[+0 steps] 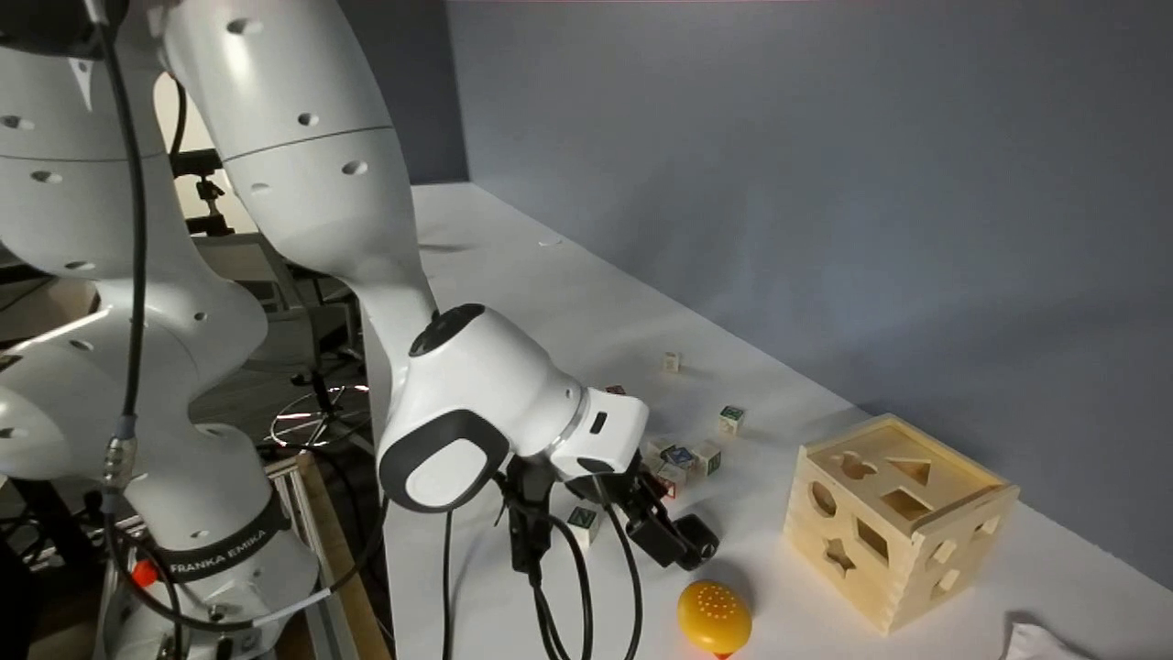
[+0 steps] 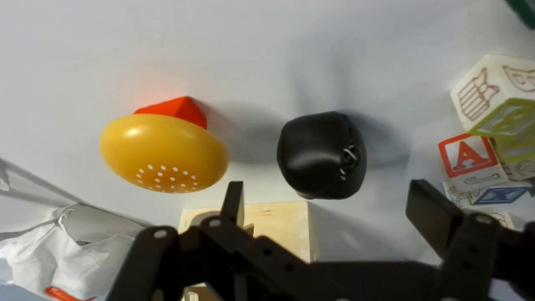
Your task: Move the black object to the left.
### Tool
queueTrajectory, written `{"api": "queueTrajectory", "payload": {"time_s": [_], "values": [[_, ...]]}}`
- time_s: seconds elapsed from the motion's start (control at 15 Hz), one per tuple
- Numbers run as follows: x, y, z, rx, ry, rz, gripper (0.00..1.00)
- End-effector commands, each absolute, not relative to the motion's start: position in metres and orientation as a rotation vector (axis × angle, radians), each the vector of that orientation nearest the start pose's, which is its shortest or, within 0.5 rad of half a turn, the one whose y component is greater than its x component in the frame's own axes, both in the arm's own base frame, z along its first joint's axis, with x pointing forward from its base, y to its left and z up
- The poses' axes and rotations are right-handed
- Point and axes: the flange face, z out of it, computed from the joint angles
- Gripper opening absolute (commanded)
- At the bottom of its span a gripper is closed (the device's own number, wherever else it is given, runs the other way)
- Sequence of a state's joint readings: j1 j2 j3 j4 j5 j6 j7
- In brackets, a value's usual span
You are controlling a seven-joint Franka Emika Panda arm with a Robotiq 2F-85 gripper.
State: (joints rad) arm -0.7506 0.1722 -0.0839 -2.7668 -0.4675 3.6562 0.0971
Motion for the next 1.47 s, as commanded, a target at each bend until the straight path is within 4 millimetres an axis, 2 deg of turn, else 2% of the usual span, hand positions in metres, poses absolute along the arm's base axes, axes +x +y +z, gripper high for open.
{"api": "queueTrajectory", "payload": {"time_s": [0.0,0.6,0.67,0.73,0.8,1.2,1.33,1.4], "values": [[0.318,-0.272,0.232,-3.087,0.637,-1.136,1.00],[0.313,-0.274,0.206,-3.078,0.599,-1.207,1.00],[0.313,-0.273,0.205,-3.075,0.591,-1.227,0.75],[0.313,-0.272,0.204,-3.073,0.585,-1.240,0.73],[0.313,-0.272,0.203,-3.069,0.581,-1.248,0.66],[0.314,-0.270,0.202,-3.066,0.556,-1.285,0.22],[0.316,-0.266,0.209,-3.059,0.552,-1.299,0.11],[0.317,-0.261,0.219,-3.055,0.545,-1.306,0.08]]}}
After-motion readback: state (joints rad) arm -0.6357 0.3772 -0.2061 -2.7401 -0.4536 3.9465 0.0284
